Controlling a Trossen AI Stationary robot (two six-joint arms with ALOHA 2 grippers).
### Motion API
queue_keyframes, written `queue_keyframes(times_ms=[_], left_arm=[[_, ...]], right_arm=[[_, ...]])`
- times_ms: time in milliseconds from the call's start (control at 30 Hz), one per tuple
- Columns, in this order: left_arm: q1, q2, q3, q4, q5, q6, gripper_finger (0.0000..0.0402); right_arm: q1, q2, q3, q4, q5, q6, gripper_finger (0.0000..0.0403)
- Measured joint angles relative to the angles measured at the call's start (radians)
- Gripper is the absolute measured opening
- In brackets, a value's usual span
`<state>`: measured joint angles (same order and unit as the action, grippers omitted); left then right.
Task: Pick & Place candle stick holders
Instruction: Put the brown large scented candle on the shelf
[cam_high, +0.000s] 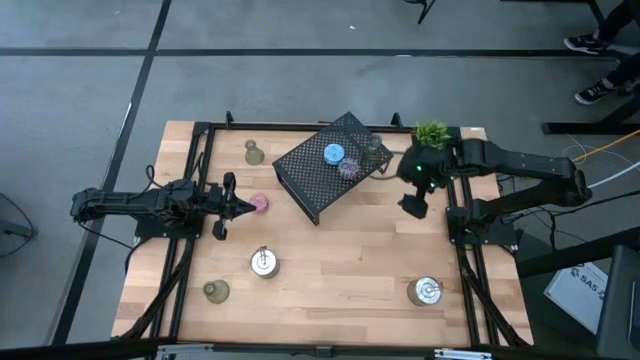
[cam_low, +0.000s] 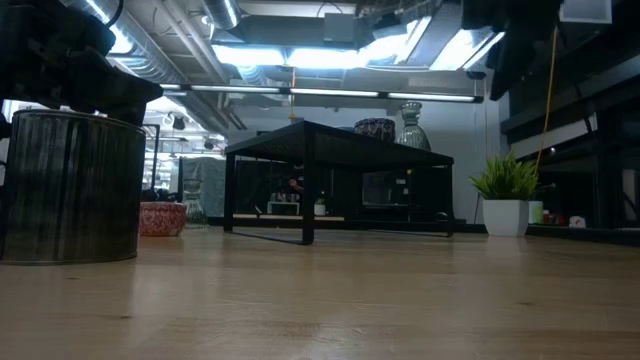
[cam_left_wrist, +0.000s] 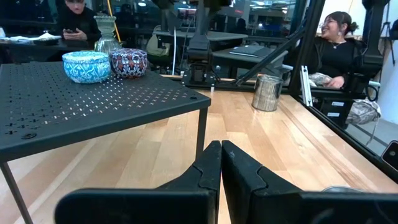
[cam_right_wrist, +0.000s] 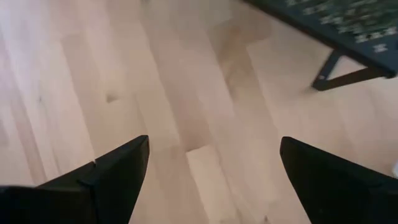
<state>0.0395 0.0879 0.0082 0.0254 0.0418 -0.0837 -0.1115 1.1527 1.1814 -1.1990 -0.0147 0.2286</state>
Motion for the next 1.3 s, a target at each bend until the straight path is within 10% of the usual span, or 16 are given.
queue_keyframes(times_ms=[1300], left_arm=[[0.000,0.000,0.000,0.000,0.000,0.000,0.0006]], right_arm=[[0.685,-0.048,-0.183,0.175,-0.023,0.018,0.0399]])
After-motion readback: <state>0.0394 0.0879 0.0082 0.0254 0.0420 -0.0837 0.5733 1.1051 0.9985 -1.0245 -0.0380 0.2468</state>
